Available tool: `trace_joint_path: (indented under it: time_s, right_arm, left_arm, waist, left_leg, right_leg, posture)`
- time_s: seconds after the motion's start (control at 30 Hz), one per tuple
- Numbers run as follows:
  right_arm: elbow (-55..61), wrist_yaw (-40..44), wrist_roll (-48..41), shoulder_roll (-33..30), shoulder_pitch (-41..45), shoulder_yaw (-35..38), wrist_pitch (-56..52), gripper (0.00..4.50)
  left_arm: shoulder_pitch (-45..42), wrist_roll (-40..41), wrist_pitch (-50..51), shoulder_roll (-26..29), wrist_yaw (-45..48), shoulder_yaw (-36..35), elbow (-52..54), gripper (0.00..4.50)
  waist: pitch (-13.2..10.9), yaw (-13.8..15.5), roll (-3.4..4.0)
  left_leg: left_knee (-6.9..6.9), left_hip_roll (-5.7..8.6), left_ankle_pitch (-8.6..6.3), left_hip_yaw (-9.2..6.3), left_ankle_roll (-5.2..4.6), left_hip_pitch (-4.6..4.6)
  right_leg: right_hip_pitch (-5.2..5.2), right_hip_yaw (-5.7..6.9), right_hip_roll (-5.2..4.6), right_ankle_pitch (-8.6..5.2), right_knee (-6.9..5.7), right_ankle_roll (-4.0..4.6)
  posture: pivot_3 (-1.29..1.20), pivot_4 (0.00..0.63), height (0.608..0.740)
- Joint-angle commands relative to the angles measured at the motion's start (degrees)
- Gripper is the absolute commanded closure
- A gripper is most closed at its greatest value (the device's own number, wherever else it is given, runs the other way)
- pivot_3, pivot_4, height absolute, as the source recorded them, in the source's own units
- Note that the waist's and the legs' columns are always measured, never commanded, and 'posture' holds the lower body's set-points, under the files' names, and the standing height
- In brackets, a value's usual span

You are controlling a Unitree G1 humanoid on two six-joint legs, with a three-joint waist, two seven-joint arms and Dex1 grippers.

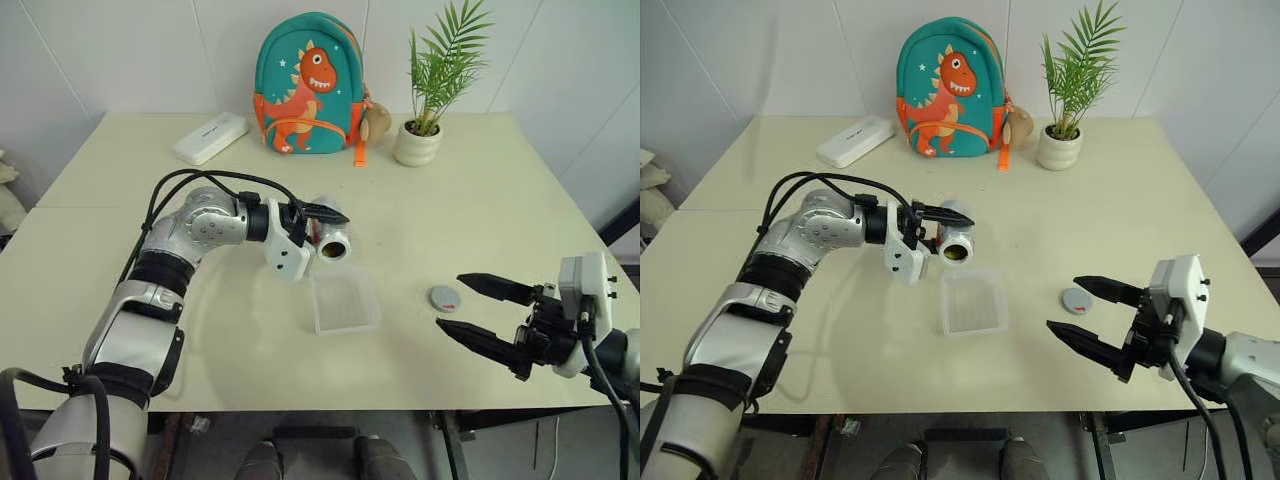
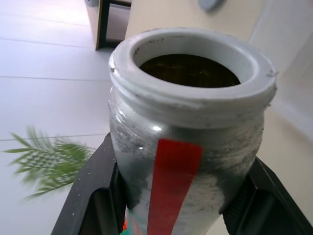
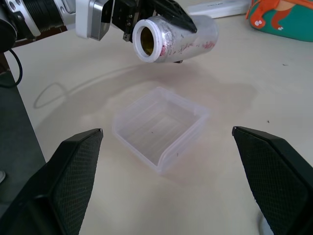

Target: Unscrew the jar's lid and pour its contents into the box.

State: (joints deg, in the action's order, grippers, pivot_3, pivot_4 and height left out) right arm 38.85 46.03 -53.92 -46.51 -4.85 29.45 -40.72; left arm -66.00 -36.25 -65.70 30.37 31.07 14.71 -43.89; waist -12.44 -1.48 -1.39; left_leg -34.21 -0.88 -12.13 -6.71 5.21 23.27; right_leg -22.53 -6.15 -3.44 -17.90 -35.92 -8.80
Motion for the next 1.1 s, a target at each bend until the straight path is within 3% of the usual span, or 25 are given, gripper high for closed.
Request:
trace_joint_path:
  time_s: [0.03,0.33,0.47,0.67,0.9,0.97,1.1]
  right_arm:
    - [0.0,-0.8,0.5,0.3,1.0,-0.5,2.0,0.04]
    - [-3.3,-1.1,2.3,-0.2,6.4,-5.7,3.2,0.04]
    - [-4.2,-1.0,2.9,0.0,7.7,-7.1,3.4,0.04]
    - [-5.5,-1.0,3.6,0.3,10.0,-9.1,3.5,0.04]
    - [-6.1,-1.1,4.3,0.7,11.0,-10.1,4.0,0.04]
    - [-6.5,-0.9,4.8,0.8,11.3,-10.5,4.5,0.04]
    - [-6.8,-0.7,4.4,0.8,11.9,-10.0,4.9,0.04]
  left_arm:
    - [-1.8,-9.5,0.1,0.8,-12.5,0.9,5.3,2.41]
    - [2.1,-45.4,10.4,8.2,-51.7,13.6,28.3,2.41]
    - [4.3,-55.1,19.4,11.5,-64.7,18.5,34.7,2.41]
    - [5.6,-59.6,27.9,13.0,-72.1,21.7,34.5,2.41]
    - [5.2,-59.5,31.5,13.4,-74.5,23.0,34.3,2.41]
    - [5.0,-58.2,31.2,13.0,-74.1,23.2,33.9,2.41]
    - [4.0,-46.8,26.5,10.9,-67.5,20.7,27.3,2.41]
  waist:
    - [0.0,0.1,0.0]
    - [0.0,0.0,-0.02]
    - [0.0,-0.1,-0.03]
    - [0.0,0.1,-0.04]
    - [0.0,0.0,-0.03]
    - [0.0,0.0,-0.04]
    - [0.0,0.1,-0.03]
  left_leg:
    - [0.0,0.03,0.0,0.0,0.0,0.01]
    - [0.0,0.04,0.0,0.01,0.01,0.0]
    - [0.0,0.03,0.0,0.01,0.01,-0.01]
    - [-0.03,0.05,0.01,0.01,-0.01,0.0]
    - [-0.01,0.05,0.01,0.01,-0.01,0.0]
    - [-0.01,0.05,0.01,0.01,-0.01,0.0]
    - [-0.02,0.05,0.02,0.01,-0.02,-0.01]
  right_leg:
    - [0.0,-0.03,-0.01,0.01,0.0,-0.02]
    - [-0.01,-0.06,-0.02,0.02,-0.03,-0.05]
    - [-0.02,-0.06,-0.01,0.02,-0.08,-0.05]
    - [-0.01,-0.05,-0.02,0.03,-0.1,-0.06]
    - [-0.02,-0.05,-0.02,0.02,-0.1,-0.06]
    - [-0.02,-0.05,-0.02,0.02,-0.11,-0.06]
    - [-0.01,-0.05,-0.02,0.03,-0.17,-0.06]
  posture:
    - [0.0,0.15,0.74]
    - [0.0,0.15,0.74]
    - [0.0,0.15,0.74]
    - [0.0,0.15,0.74]
    - [0.0,0.15,0.74]
    - [0.0,0.15,0.74]
    - [0.0,0.15,0.74]
